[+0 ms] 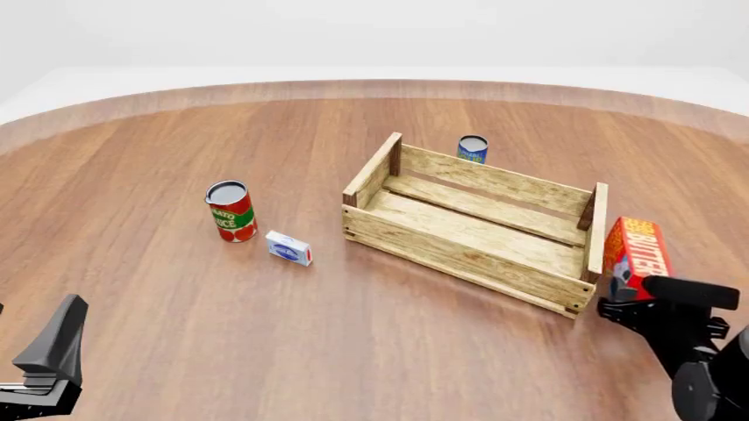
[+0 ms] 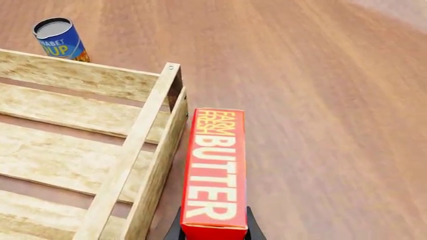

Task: Pick up the butter and put it in the tray.

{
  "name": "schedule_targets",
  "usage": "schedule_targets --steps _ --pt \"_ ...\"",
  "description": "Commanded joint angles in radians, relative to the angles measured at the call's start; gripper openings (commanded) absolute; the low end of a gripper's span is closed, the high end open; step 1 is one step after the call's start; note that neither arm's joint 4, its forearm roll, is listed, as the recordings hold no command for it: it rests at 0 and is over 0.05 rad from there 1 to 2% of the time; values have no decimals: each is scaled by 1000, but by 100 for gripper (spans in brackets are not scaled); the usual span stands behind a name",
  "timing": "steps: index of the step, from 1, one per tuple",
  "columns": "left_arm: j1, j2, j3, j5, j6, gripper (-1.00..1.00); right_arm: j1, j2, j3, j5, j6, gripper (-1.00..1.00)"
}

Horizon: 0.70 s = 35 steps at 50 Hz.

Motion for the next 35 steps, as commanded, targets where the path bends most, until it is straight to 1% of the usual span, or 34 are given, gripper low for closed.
schedule_targets --steps 1,13,35 --pt "0 0 0 0 0 100 -20 -73 31 -4 13 -100" --pt "0 0 0 0 0 100 -20 -142 74 -4 22 -100" --pt "0 0 0 0 0 100 -14 -273 164 -4 20 -100"
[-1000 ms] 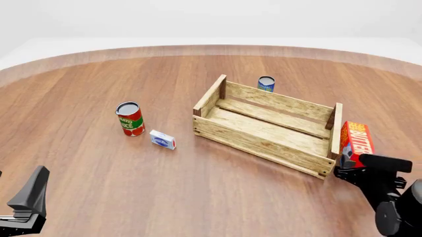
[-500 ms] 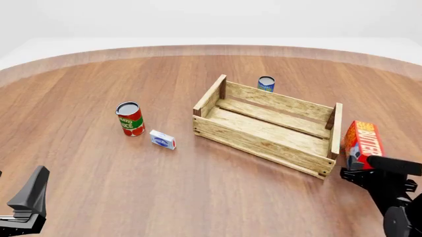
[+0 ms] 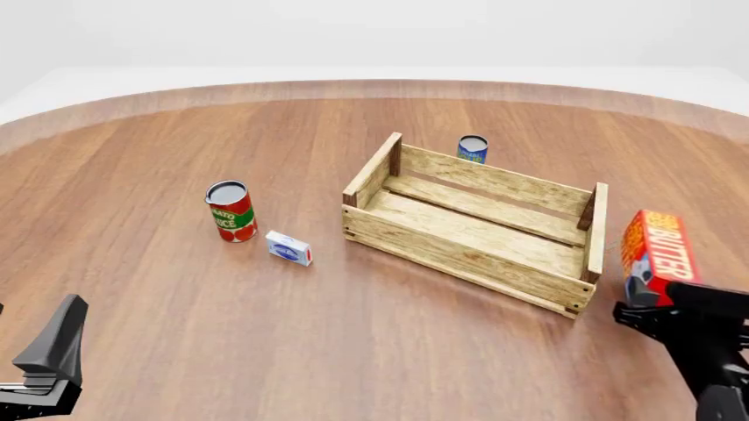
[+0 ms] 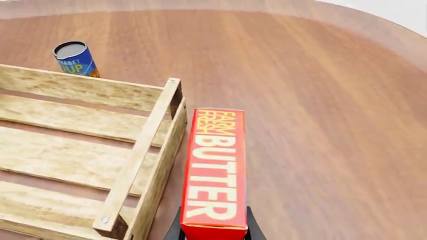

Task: Pick up the butter and put it in the tray.

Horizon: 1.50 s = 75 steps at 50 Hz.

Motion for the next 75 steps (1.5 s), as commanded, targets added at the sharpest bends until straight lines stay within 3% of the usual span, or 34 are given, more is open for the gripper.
schedule_targets --steps 1,15,35,41,51,61,72,75 --pt "0 0 0 0 0 100 0 -75 36 -5 18 -100" --pt "0 0 0 0 0 100 7 -196 116 -5 1 -100" --pt "0 0 0 0 0 100 6 -290 117 9 -16 -100" --pt "0 0 0 0 0 100 8 -412 117 120 -17 -100" --pt "0 0 0 0 0 100 27 -750 117 423 -22 -100" --pt "0 0 0 0 0 100 59 -943 117 581 -30 -100" --pt "0 0 0 0 0 100 79 -1060 111 666 -38 -100" --pt "0 0 0 0 0 100 105 -1120 81 737 -46 -100"
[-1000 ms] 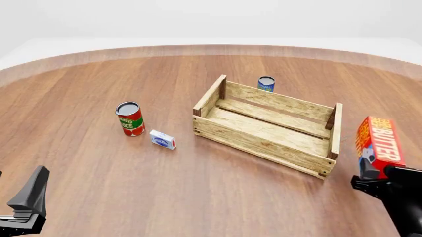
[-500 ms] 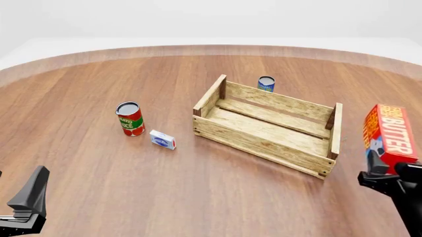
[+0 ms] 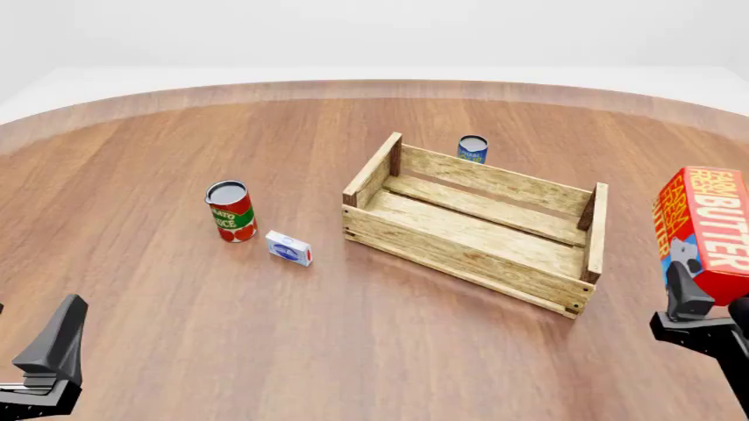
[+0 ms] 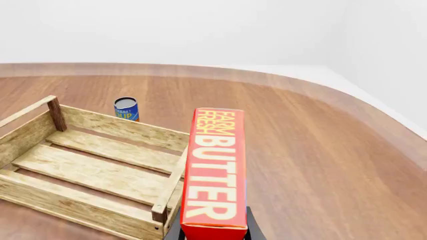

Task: Pick up the butter and put it in the tray.

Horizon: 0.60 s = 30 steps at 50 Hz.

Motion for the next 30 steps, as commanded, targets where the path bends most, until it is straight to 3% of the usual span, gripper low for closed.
schedule_targets --steps 1,14,30 --pt "0 0 0 0 0 100 42 -185 -44 163 2 -100" --pt "0 0 0 0 0 100 96 -291 -138 326 -10 -100" --pt "0 0 0 0 0 100 169 -300 -218 393 -42 -100"
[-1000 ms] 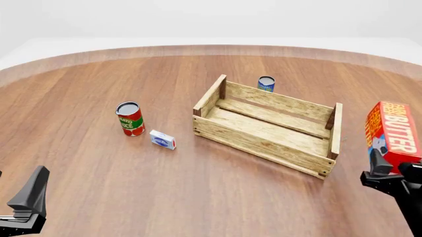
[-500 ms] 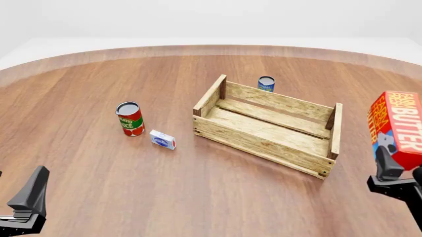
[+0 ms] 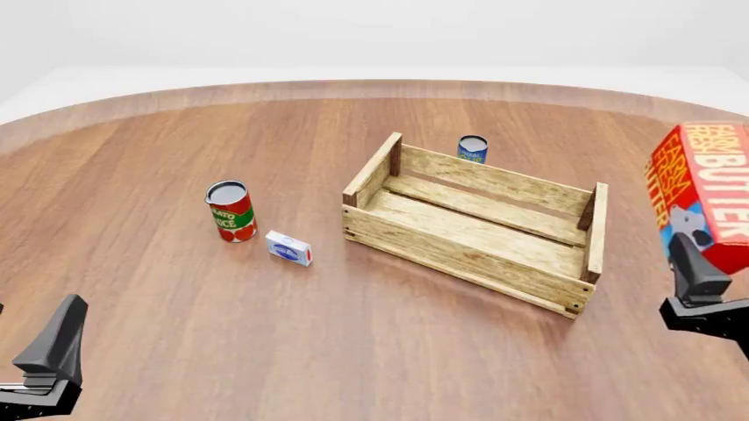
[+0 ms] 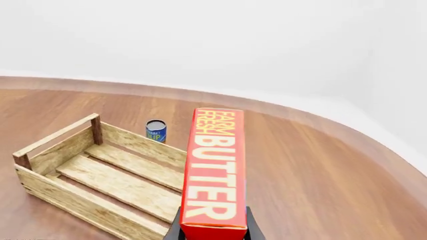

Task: Pick up the butter and put it in the tray.

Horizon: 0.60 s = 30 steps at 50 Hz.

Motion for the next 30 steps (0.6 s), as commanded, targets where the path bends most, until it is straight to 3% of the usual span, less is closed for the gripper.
schedule_targets --steps 1,30 --pt "0 0 0 0 0 100 55 -22 -80 53 -8 -100" --pt "0 0 0 0 0 100 176 195 -224 -18 -71 -100"
